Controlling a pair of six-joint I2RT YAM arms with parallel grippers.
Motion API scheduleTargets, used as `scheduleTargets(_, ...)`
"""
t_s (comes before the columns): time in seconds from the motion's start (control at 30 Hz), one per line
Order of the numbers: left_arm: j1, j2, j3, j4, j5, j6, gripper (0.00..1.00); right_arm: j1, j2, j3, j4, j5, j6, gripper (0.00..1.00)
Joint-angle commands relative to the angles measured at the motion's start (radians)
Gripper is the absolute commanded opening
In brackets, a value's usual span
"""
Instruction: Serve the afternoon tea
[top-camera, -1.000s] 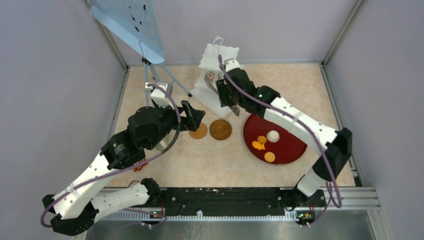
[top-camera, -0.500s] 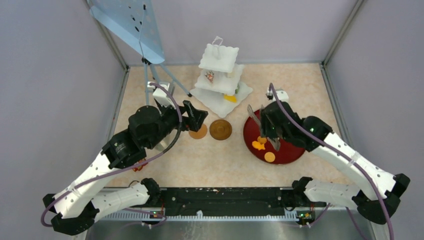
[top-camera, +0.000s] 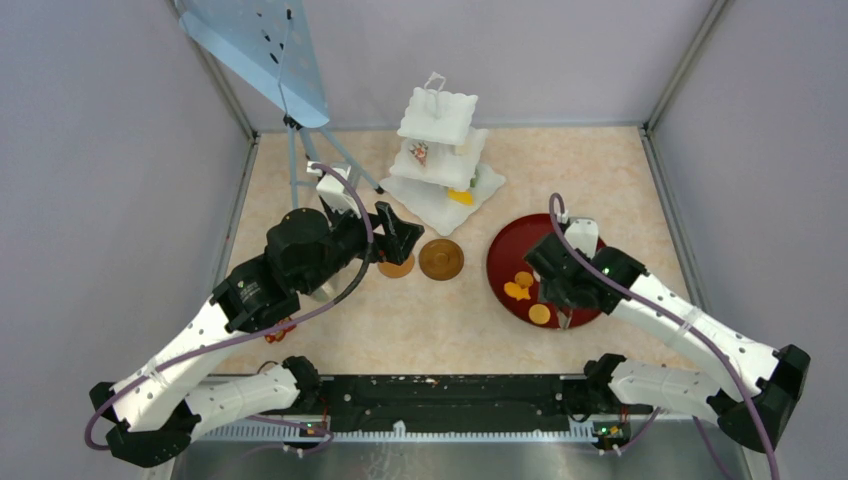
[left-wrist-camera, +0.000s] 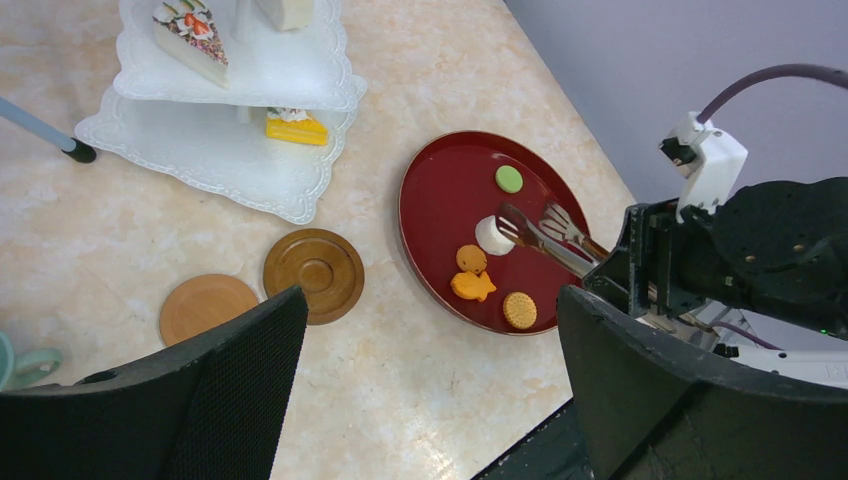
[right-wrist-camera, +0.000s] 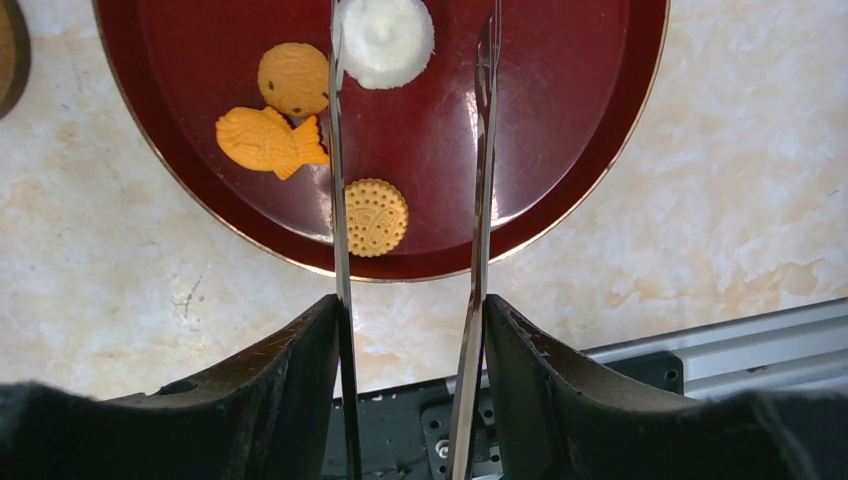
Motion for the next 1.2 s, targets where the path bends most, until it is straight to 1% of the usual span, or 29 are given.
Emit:
scheduleTargets(0.0,0.001,-0.014,0.006,0.037,0.011,-0.004,0.99,-0.013,-0.001,-0.057,0.103,-0.017,0.009,0.52)
scheduleTargets(0.4,0.002,-0.008,0.008,0.035,0.012,0.004,0.99,-0.024,0.009,-0.154,0.201,-0.041,-0.018,0.52)
scheduleTargets(0.67,0.002,-0.007,0.005,0.039,0.018,0.001,0.99,-0.026,0.018,-0.155,0.207,-0.029,-0.005,0.49)
scheduleTargets(0.77,0.002,-0.007,0.008,0.037,0.017,0.001,0.99,-0.027,0.019,-0.154,0.217,-0.032,-0.005,0.46)
scheduleTargets(0.97,0.002,-0.010,0.007,0.035,0.017,-0.002,0.99,-0.027,0.012,-0.129,0.200,-0.017,-0.013,0.33)
scheduleTargets(1.17,0.002,-0.008,0.007,0.035,0.016,-0.001,0.99,-0.027,-0.008,-0.071,0.194,0.007,-0.057,0.28)
